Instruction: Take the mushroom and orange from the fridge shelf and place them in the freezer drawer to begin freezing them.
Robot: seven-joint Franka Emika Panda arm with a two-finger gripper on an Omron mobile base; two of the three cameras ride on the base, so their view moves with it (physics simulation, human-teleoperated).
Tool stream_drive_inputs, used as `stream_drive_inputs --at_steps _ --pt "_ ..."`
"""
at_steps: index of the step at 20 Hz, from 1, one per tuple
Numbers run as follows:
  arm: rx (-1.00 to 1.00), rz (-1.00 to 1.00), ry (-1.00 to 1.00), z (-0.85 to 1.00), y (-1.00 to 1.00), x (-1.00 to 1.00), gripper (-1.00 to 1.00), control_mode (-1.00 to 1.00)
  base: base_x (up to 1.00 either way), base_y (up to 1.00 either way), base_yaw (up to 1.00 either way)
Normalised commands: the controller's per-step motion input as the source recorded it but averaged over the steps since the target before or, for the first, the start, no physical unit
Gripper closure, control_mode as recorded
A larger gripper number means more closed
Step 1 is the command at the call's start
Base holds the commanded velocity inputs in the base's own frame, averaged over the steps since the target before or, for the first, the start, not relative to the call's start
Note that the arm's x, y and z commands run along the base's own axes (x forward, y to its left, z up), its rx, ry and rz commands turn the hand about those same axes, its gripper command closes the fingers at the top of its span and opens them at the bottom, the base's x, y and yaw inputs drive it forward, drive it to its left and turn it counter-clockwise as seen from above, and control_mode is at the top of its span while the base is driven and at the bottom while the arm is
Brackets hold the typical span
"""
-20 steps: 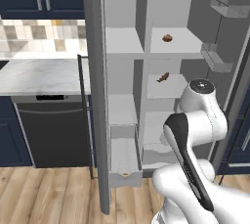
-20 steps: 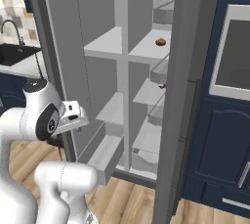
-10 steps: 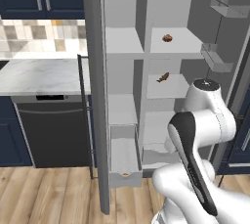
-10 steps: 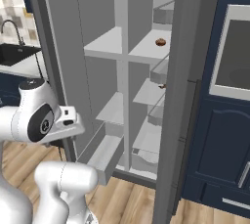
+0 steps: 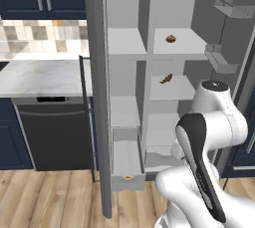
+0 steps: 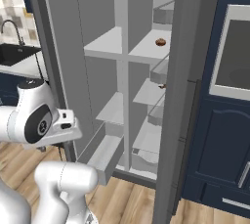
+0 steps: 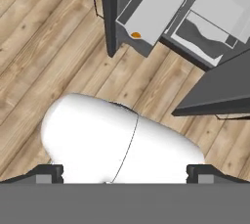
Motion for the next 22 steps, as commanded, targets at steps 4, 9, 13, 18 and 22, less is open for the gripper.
stream_drive_inputs --at_steps 4,9,13,18,22 --pt "0.06 -0.10 0.00 0.00 0.00 -0.24 -1.00 -1.00 0.00 0.00 0.00" --pt "0.04 -0.08 0.00 0.00 0.00 -0.12 -1.00 1.00 -0.07 0.00 -0.06" --pt "0.00 0.00 0.00 0.00 0.00 0.00 -1.00 1.00 -0.05 0.00 -0.21" --pt "0.00 0.00 0.00 0.00 0.00 0.00 -1.00 1.00 0.01 0.00 -0.28" --pt "0.00 0.00 0.00 0.00 0.00 0.00 -1.00 1.00 0.35 -0.02 -0.17"
